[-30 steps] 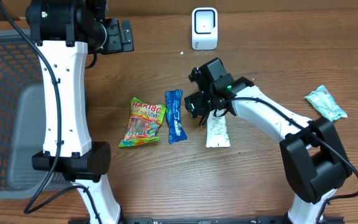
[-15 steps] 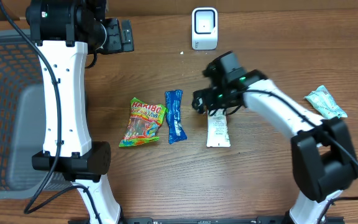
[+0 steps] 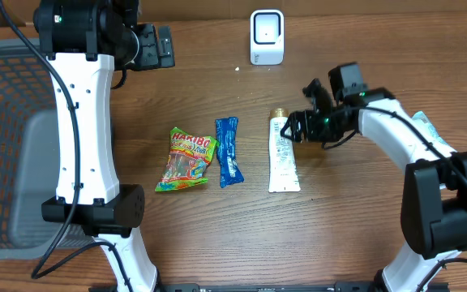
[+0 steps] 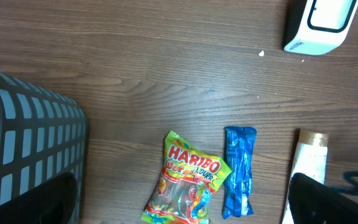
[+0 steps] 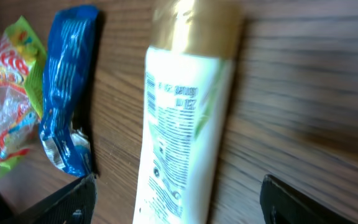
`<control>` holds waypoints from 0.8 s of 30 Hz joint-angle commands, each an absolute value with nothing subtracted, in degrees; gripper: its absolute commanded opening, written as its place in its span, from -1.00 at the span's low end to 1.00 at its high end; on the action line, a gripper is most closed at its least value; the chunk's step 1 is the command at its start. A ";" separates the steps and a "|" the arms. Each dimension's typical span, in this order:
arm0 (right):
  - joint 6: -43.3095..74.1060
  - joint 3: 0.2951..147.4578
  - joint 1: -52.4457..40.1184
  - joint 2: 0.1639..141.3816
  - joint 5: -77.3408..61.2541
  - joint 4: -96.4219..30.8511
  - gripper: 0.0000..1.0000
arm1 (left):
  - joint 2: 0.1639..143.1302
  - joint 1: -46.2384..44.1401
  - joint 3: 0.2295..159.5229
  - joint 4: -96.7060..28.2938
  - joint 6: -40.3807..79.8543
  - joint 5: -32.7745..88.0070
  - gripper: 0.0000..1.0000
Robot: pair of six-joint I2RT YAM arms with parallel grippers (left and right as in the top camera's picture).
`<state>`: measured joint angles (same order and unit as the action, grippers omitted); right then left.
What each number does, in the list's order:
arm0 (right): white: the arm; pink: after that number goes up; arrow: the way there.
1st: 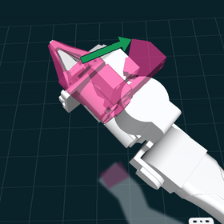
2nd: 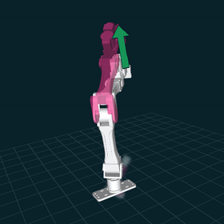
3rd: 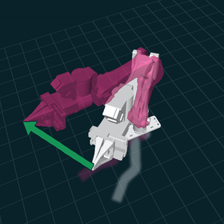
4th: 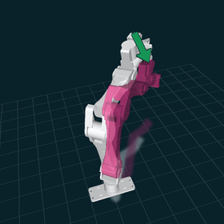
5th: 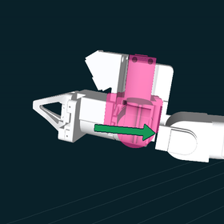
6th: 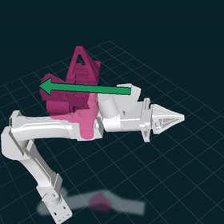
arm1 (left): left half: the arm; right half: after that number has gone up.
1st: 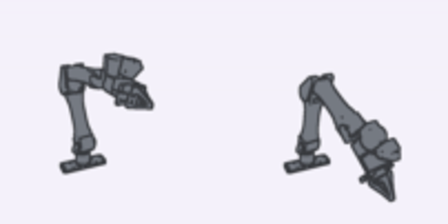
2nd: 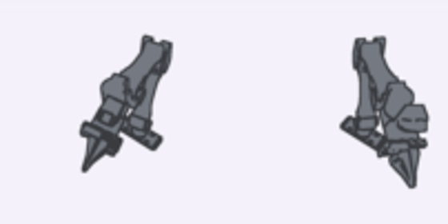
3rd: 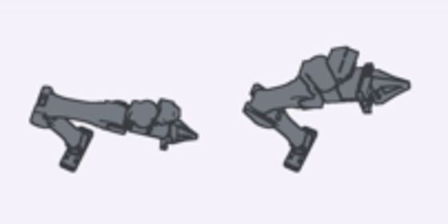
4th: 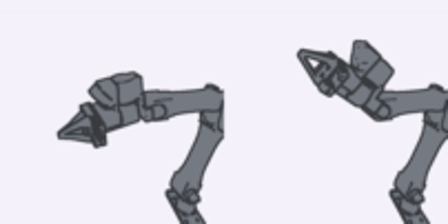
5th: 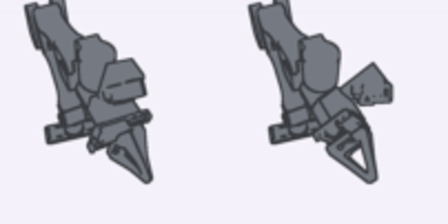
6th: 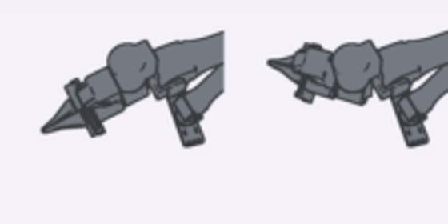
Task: Scan the item barcode
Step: 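Grasp the white-gold tube with the right gripper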
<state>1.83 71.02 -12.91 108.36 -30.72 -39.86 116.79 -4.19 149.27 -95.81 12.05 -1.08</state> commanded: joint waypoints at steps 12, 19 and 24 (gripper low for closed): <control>2.13 58.19 -16.51 106.52 -33.54 -22.41 0.40 | 117.49 -4.51 149.29 -95.74 12.86 -0.58 1.00; 3.44 54.85 -16.51 106.67 -33.08 -17.47 0.18 | 117.49 -4.51 149.29 -95.74 12.88 -0.58 0.99; 3.46 53.21 -16.51 109.14 -32.71 -14.98 -0.03 | 117.49 -4.51 149.29 -95.74 12.88 -0.58 0.99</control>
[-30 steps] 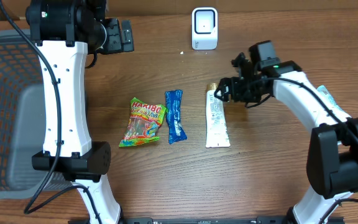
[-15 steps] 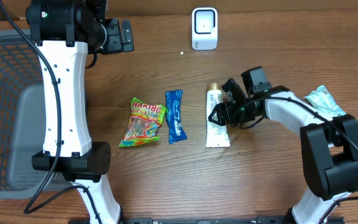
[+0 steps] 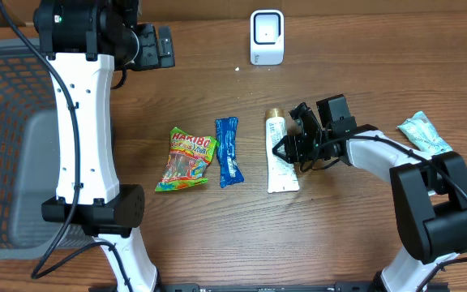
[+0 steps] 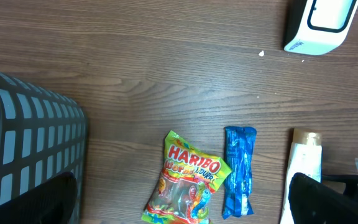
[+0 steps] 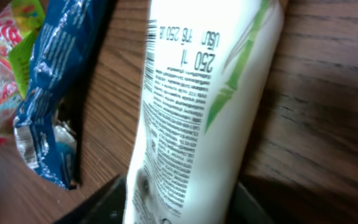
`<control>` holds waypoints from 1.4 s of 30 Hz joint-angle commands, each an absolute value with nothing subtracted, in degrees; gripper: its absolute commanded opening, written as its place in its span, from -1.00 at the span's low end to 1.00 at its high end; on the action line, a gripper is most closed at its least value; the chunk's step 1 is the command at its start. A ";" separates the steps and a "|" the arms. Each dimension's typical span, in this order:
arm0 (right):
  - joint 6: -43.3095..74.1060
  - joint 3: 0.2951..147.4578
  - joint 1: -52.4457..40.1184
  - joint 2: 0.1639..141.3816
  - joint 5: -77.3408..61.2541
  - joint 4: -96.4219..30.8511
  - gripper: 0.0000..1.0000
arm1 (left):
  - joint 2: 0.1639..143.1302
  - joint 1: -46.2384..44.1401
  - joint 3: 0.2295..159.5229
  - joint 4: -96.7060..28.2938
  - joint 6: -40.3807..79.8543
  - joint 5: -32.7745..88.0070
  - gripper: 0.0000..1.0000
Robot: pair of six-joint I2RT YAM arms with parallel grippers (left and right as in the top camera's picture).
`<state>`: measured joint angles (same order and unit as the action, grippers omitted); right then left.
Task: Scan the item barcode
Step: 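Grasp the white-gold tube with the right gripper, then lift the tube and carry it up to the scanner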
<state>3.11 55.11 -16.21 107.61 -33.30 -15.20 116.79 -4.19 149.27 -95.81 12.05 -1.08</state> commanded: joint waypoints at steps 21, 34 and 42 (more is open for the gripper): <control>4.84 63.72 -8.97 106.63 -45.28 -28.77 -0.92 | 117.49 -4.51 149.29 -95.74 12.86 -0.58 0.99; 0.14 70.72 -8.01 88.73 -47.83 -34.33 -0.92 | 117.49 -4.51 149.29 -95.74 12.86 -0.56 0.99; 2.07 70.74 -8.01 78.41 -45.69 -35.16 -0.93 | 117.49 -4.51 149.29 -95.74 12.86 -0.58 1.00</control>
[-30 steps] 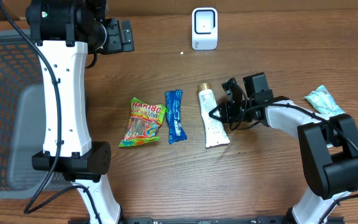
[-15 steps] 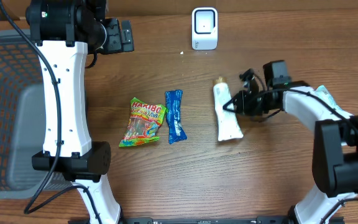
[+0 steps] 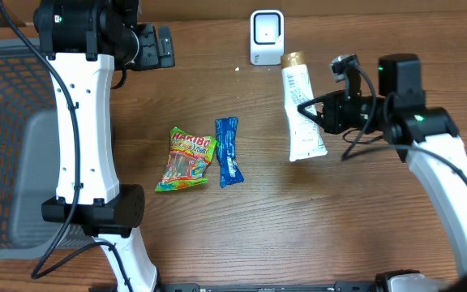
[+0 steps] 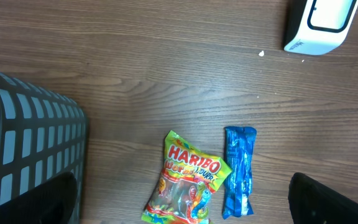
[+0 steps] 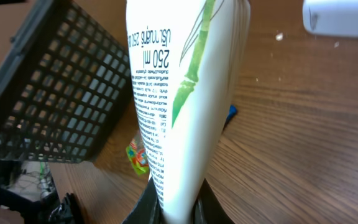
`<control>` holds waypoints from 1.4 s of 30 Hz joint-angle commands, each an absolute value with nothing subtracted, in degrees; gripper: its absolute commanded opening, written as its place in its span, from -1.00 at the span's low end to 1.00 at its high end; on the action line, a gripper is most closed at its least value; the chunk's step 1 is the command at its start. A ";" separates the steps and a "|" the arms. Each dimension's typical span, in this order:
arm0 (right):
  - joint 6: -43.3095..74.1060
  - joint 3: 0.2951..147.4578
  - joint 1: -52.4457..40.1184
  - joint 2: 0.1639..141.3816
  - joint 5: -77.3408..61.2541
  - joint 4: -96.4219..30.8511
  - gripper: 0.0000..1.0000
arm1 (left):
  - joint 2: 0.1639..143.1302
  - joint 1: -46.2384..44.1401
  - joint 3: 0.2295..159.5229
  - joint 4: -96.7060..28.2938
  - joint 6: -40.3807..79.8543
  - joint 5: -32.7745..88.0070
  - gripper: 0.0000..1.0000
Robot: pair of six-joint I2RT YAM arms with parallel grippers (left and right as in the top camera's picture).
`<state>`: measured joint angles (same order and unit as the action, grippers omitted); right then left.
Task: Scan the item barcode
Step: 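Lift the tube and carry it up to the scanner, then hold the tube against the scanner window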
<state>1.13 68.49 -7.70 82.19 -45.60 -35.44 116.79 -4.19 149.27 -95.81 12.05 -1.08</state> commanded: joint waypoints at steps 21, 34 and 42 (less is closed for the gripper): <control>19.09 70.74 -22.20 80.88 9.89 -27.73 -0.93 | 117.49 -4.51 149.29 -95.74 12.88 -0.58 1.00; 8.34 72.64 -34.92 87.57 29.23 -10.20 -0.93 | 117.49 -4.51 149.29 -95.74 12.86 -0.58 0.99; 2.39 86.96 -34.11 90.39 25.65 -19.62 -0.92 | 117.49 -4.51 149.29 -95.74 12.88 -0.58 0.99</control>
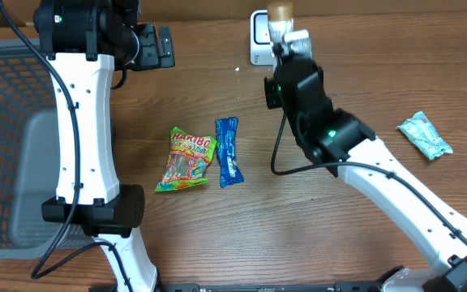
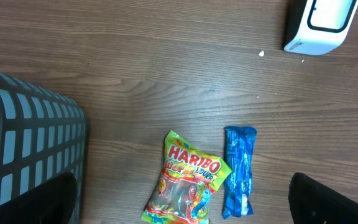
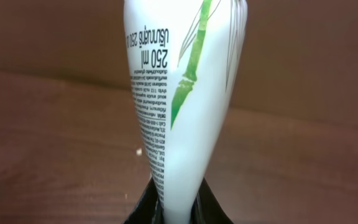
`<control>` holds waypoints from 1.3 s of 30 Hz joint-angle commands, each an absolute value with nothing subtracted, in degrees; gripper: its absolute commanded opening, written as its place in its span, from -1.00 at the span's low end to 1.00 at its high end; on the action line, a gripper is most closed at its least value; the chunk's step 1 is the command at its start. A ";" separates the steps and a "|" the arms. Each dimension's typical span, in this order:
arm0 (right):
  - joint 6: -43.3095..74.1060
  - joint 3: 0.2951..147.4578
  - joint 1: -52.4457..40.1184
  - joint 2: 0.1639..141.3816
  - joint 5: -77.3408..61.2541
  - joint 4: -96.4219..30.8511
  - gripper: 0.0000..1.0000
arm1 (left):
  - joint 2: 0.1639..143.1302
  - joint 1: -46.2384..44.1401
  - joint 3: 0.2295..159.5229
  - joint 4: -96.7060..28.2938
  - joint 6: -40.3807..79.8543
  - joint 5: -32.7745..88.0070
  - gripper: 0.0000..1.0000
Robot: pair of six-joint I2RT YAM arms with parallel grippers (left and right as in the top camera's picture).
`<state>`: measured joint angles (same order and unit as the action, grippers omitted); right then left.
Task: Scan the item barcode
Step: 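Hold the tube against the scanner window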
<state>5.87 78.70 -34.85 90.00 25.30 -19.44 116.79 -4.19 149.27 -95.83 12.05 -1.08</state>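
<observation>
The white tube [image 3: 182, 93] with green bamboo print and fine black text stands upright in the right wrist view. My right gripper [image 3: 176, 208] is shut on its flat end. From overhead the tube's gold cap [image 1: 280, 13] shows at the table's far edge, just right of the white scanner [image 1: 257, 36], which the tube and my right gripper [image 1: 284, 50] partly cover. The scanner [image 2: 321, 25] is whole in the left wrist view. My left gripper [image 2: 182, 202] hangs open high above the table, far left of the scanner, holding nothing.
A Haribo bag [image 1: 186, 158] and a blue packet [image 1: 228, 150] lie side by side mid-table. A teal packet [image 1: 424, 135] lies at the right. A grey mesh basket [image 1: 6, 138] fills the left side. The left arm's white column rises by the basket.
My right gripper has carried the tube from right of the scanner to the far edge, close against the scanner. The tube now points away from the camera. The left arm has not moved.
The tube first lay on the table right of the blue packet, my right gripper open beside it. Then the gripper was down around it. After that it held the tube in the air near the scanner, and now right by the scanner.
</observation>
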 commanded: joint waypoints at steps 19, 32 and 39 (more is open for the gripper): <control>-52.45 99.77 -30.48 122.96 38.89 9.63 -0.93 | 117.49 -4.51 149.29 -95.74 12.88 -0.58 0.99; -67.13 99.72 -25.15 132.62 31.94 19.18 -0.93 | 117.49 -4.51 149.29 -95.74 12.88 -0.58 1.00; -67.13 99.72 -24.01 132.70 26.83 18.90 -0.92 | 117.49 -4.51 149.29 -95.74 12.86 -0.58 0.99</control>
<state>-66.70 98.45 -23.62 133.69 29.74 17.61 116.79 -4.19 149.27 -95.83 12.05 -1.06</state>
